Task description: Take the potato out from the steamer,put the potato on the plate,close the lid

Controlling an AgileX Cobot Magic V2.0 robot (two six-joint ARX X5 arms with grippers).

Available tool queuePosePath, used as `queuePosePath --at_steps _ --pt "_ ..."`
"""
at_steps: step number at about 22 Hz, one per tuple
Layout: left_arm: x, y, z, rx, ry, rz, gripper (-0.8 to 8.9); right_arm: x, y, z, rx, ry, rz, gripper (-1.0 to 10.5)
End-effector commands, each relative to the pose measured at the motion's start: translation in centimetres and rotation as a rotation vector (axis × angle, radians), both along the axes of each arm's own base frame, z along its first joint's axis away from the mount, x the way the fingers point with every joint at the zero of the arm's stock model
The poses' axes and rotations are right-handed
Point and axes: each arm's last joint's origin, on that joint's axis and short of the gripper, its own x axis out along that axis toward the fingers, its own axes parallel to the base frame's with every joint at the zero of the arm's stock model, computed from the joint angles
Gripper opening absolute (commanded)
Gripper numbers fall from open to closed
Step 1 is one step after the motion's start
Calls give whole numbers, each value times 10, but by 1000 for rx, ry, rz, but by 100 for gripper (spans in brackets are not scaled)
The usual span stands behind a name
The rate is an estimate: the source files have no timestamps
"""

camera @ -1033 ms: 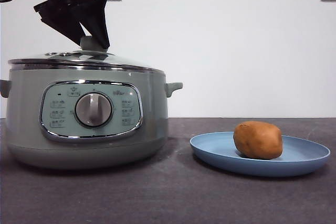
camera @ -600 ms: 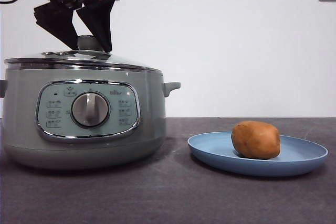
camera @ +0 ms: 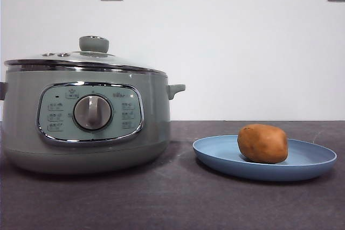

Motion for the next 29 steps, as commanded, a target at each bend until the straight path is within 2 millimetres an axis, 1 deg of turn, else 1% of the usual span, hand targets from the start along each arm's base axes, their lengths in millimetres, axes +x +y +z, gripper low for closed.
queuePosePath --at_steps 1,4,6,11,12,13,14,15,16,17,19,29 --pt "-20 3 21 -82 42 -114 409 -3 4 1 83 23 165 500" --pt "-35 4 39 -169 13 -213 408 -7 8 3 178 44 355 500" --pt "-40 2 45 -190 -5 -247 408 -9 10 3 214 53 418 500" --pt "-44 -3 47 -187 -15 -267 408 -8 9 3 203 48 402 496" --pt "-44 -3 47 -186 -16 -268 403 -8 9 3 198 46 395 473" --pt "-45 -3 47 -186 -16 -269 385 -8 9 3 191 42 390 410" --pt "-44 -3 47 -186 -17 -269 312 -8 9 3 186 38 393 310" --pt "-45 -3 47 -185 -17 -270 209 -8 9 3 182 32 398 203" --pt "-45 -3 47 -185 -17 -270 58 -8 9 3 174 22 406 75" --pt "-45 -3 47 -185 -17 -269 -21 -8 9 3 167 13 413 -30" --pt "-44 -3 47 -185 -18 -269 -8 -8 9 3 161 6 419 -2" --pt "-44 -3 47 -190 -13 -261 -4 -8 9 3 160 11 419 -2"
